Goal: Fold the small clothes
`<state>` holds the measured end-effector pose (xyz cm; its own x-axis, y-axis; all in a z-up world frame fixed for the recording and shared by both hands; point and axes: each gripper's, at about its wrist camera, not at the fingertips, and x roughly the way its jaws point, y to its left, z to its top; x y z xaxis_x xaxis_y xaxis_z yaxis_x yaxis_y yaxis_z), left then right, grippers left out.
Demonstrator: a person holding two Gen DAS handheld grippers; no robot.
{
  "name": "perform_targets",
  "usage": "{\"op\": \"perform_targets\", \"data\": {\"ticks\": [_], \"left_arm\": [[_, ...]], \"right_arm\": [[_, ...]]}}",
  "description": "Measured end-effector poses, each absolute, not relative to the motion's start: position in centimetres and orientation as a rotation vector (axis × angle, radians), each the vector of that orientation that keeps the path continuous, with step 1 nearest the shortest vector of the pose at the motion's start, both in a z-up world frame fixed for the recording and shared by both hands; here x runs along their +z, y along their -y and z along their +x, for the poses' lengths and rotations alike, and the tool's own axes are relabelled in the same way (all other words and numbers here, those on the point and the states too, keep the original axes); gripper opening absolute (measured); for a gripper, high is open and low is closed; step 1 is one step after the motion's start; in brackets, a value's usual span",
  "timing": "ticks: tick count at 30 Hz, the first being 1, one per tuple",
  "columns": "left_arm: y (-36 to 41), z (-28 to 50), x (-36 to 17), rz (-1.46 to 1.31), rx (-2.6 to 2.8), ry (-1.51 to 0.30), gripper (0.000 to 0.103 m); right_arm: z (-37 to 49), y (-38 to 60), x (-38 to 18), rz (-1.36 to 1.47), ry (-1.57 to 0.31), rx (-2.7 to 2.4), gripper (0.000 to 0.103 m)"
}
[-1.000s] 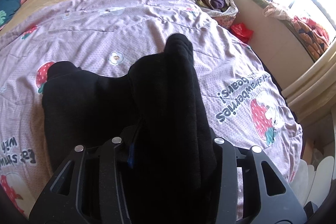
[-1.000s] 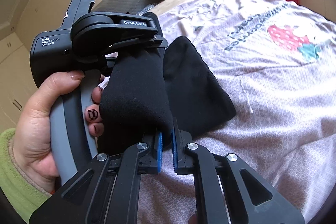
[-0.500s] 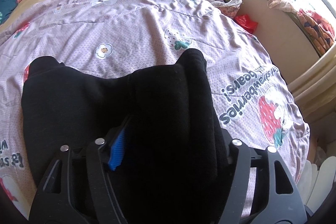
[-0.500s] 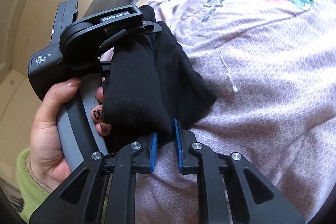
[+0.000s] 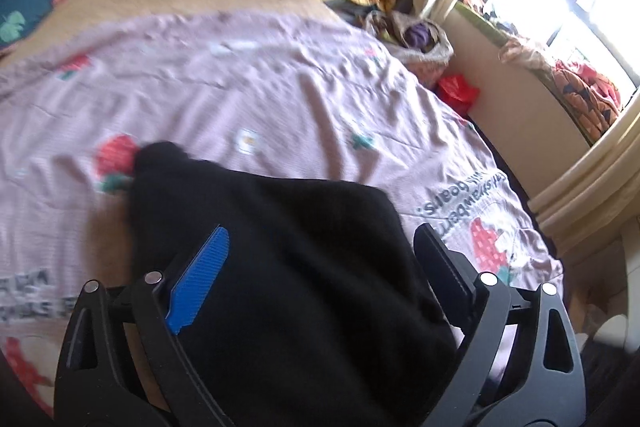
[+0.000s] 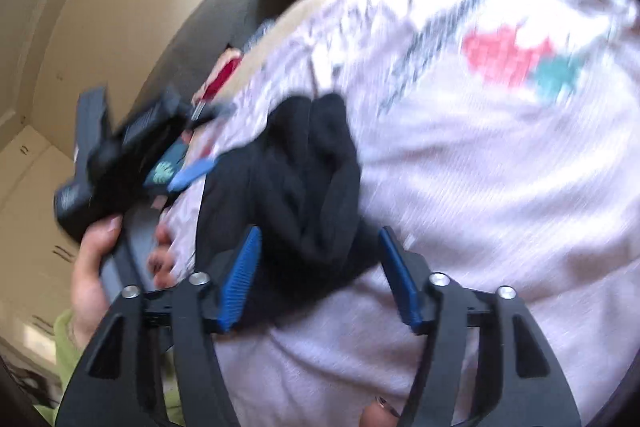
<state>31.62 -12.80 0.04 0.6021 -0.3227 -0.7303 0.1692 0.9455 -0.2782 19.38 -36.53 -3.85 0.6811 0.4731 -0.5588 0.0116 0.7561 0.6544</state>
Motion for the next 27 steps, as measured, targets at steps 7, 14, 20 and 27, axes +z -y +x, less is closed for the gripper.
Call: {"op": "perform_targets", "data": {"ticks": [7, 14, 20, 27], "left_arm": [[8.5, 27.4, -2.5, -0.124, -0.203, -0.884, 0.088], [6.7, 26.0, -5.3, -0.179, -0.226, -0.922, 0.088], [6.3, 26.2, -6.0, -0.211, -0.253, -0.936, 0.09], [5.4, 25.7, -5.9, -0.225, -0.257, -0.931, 0.09]], "right_arm": [[26.1, 36.3, -2.5, 0.541, -0.851, 0.226, 0.072], [35.0, 33.4, -4.4, 0.483, -1.041, 0.174, 0.087], [37.1, 32.4, -6.3, 0.419, -1.134, 0.136, 0.08], [35.3, 29.0, -2.5, 0.264, -0.989, 0.234, 0.01]]}}
